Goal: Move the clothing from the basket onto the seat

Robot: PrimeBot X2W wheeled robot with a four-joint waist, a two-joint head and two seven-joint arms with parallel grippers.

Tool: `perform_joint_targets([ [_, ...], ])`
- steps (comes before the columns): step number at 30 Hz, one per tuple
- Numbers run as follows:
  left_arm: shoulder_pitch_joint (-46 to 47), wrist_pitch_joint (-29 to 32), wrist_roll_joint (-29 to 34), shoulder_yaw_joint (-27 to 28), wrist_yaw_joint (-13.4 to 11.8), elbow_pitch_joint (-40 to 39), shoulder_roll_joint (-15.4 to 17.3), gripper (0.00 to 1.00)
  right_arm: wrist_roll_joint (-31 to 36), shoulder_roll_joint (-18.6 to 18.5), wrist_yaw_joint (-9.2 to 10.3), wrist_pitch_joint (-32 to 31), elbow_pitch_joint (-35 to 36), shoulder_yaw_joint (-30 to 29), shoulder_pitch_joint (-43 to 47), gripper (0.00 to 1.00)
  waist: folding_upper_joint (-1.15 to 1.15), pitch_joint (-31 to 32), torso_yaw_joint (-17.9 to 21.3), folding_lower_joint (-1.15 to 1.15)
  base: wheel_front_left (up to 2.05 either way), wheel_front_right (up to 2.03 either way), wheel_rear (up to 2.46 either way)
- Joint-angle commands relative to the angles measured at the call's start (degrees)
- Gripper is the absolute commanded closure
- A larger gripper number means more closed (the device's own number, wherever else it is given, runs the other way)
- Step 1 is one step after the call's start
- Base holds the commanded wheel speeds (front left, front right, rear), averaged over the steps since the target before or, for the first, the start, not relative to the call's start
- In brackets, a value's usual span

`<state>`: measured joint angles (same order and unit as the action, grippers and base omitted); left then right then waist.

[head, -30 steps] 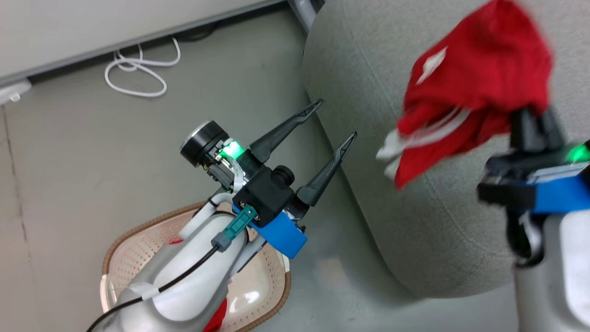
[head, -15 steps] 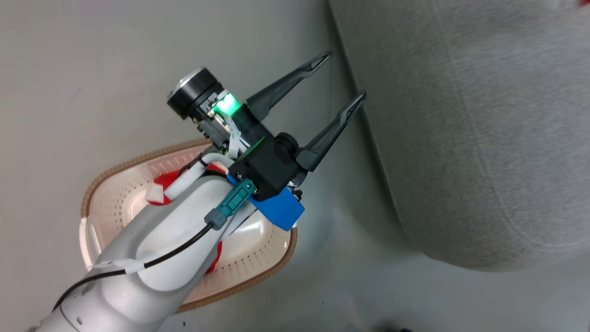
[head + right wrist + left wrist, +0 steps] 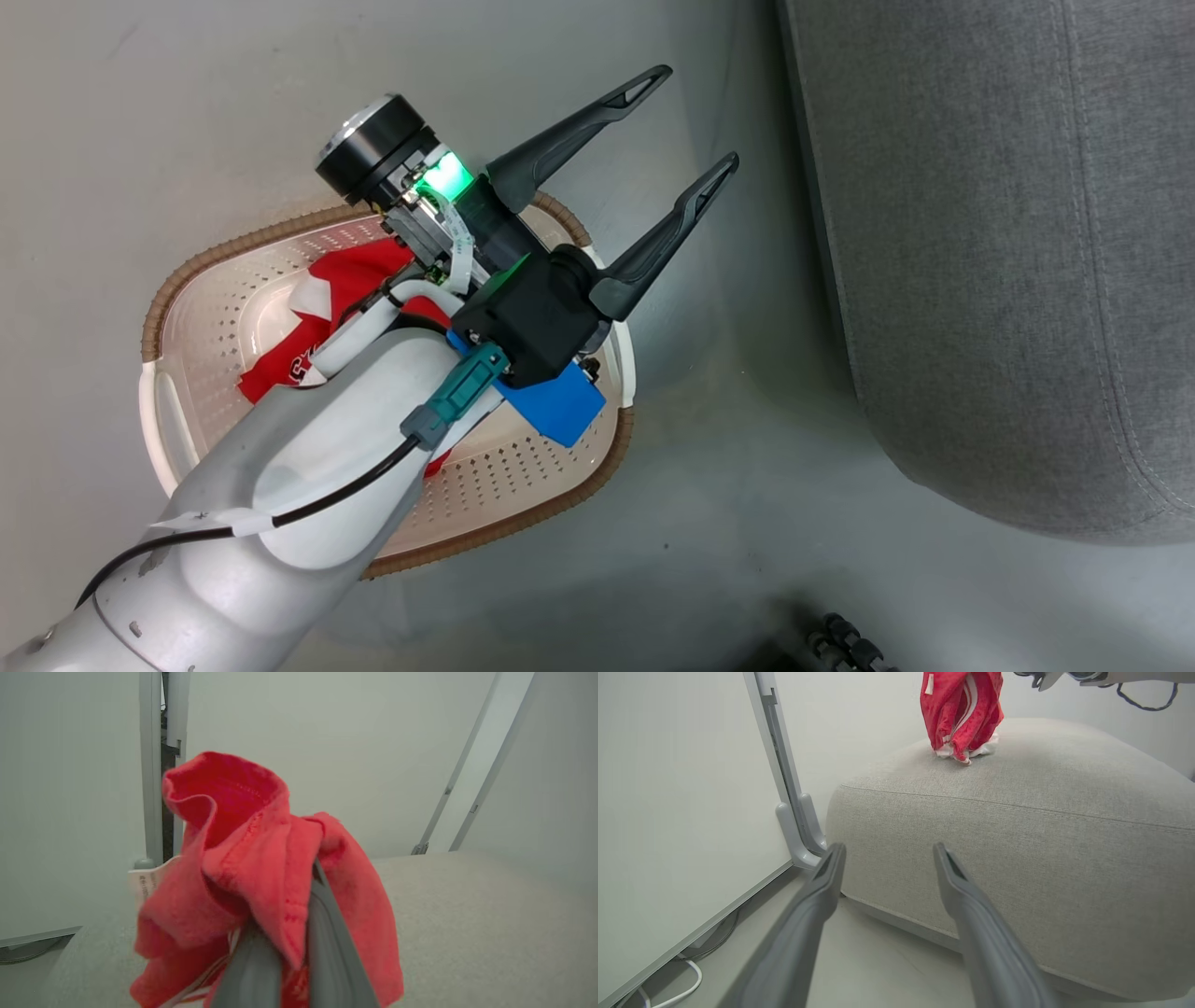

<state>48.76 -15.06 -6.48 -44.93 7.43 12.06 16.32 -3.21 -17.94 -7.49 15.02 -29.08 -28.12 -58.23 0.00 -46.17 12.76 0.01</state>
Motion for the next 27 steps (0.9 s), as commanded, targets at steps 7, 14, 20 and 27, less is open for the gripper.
perform_joint_targets([
  [7, 1.1, -0.2, -0.4, 0.2, 0.0, 0.1, -0.1, 0.0, -0.4, 1.4, -0.01, 0.2, -8.6, -2.8, 3.8, 1.0, 0.0, 0.7, -0.4, -0.01, 0.0, 0.0, 0.0],
  [14, -0.4, -0.2, -0.5, 0.6, 0.0, 0.6, -0.4, 0.0, -0.5, 3.4, -0.01, 0.2, -12.3, -4.1, 6.1, 0.0, 0.0, 3.7, 0.2, -0.01, 0.0, 0.0, 0.0],
  [20, -3.0, -0.2, -1.1, 1.5, -0.5, 0.9, -1.5, 0.0, 1.0, 5.2, -0.01, 0.2, -8.2, -3.5, 11.9, 0.0, 0.0, 9.2, 0.5, -0.01, 0.0, 0.0, 0.0],
  [27, -7.7, -0.2, -2.2, 3.8, -1.4, 1.5, -2.5, 0.0, 2.7, 7.7, -0.01, 0.2, -2.1, 0.5, 21.9, 0.0, 0.0, 16.1, 0.7, -0.01, 0.0, 0.0, 0.0],
])
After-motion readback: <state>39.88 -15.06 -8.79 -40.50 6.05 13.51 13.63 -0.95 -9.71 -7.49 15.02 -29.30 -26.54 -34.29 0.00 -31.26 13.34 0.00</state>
